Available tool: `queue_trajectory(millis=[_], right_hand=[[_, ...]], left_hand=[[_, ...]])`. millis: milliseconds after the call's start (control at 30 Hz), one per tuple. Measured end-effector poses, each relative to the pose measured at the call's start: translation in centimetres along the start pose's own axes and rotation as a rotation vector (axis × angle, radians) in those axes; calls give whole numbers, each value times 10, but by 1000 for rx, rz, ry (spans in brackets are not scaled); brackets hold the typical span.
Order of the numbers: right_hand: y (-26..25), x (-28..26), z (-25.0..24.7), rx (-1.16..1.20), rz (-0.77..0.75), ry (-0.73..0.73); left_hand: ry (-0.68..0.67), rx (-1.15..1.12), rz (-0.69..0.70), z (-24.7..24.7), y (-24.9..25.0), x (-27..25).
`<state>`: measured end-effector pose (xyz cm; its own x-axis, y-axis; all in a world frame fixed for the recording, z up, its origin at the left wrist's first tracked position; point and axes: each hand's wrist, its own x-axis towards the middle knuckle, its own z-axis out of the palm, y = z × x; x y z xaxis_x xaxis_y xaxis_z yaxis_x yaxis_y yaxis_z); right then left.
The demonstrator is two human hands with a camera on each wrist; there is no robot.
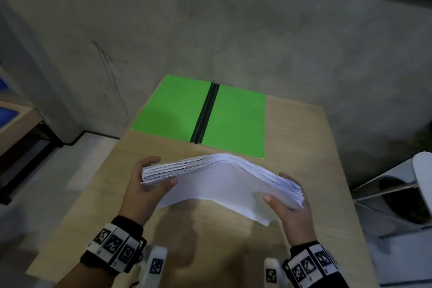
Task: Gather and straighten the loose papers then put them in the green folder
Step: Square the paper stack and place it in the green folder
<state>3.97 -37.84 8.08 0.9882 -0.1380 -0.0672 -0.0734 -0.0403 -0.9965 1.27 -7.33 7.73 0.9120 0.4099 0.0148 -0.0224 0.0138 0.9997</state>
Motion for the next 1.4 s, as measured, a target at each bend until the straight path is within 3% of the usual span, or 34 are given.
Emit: queue_trajectory(millis=[333, 433, 733, 867, 967, 1100, 1167, 1267, 1333, 1400], right_hand=[[-9, 10, 12, 30, -83, 51], [-4, 11, 10, -1, -74, 25], [-8, 14, 18, -16, -107, 127], [-14, 21, 21, -99, -135, 164], [-21, 25, 20, -287, -237, 141], [-43, 28, 22, -961, -622, 77], [-54, 24, 33, -1091, -669, -77], [-66, 12, 57, -913, -703, -306], [-68, 8, 68, -723, -720, -364], [-69, 7, 73, -566, -697, -312]], left_hand=[[20, 56, 79, 5, 12, 3], [55, 20, 57, -3, 7, 5], [94, 35, 11, 0, 10, 14], [42, 75, -17, -1, 0, 20], [29, 168, 2, 0, 7, 17], [-102, 437, 274, -4, 48, 12], [-246, 540, 444, -4, 78, 9], [-382, 667, 705, 7, 115, 7], [-342, 748, 836, 13, 126, 10], [-204, 822, 827, 14, 128, 17]])
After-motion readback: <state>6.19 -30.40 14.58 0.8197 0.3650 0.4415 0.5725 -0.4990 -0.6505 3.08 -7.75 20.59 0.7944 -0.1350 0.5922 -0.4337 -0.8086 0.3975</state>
